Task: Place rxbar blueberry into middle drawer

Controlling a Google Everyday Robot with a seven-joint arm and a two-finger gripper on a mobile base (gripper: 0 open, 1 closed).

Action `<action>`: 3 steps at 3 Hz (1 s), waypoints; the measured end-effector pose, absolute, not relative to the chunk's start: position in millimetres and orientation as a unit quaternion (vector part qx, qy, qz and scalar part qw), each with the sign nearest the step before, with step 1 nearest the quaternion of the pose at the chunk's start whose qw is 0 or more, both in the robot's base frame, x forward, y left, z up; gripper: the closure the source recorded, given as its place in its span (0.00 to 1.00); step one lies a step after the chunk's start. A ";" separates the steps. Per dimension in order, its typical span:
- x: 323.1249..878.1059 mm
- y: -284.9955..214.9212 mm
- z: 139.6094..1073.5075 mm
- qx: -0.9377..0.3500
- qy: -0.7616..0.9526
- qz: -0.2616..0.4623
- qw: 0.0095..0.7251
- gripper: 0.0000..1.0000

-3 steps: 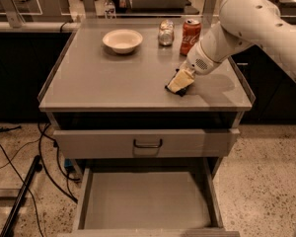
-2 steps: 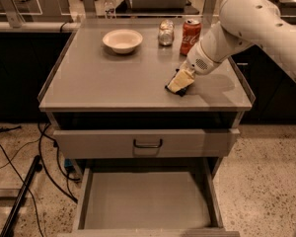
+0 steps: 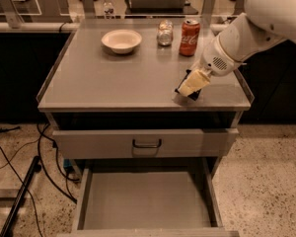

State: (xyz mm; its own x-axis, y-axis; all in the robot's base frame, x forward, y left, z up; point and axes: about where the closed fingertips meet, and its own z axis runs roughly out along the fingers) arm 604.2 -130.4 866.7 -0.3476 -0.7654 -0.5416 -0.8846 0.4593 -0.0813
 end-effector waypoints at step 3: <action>521.1 -146.9 863.4 -0.521 0.803 0.136 0.255 1.00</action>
Offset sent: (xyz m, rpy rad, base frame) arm -0.0447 -0.0033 0.0170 0.0219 -0.0187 0.0207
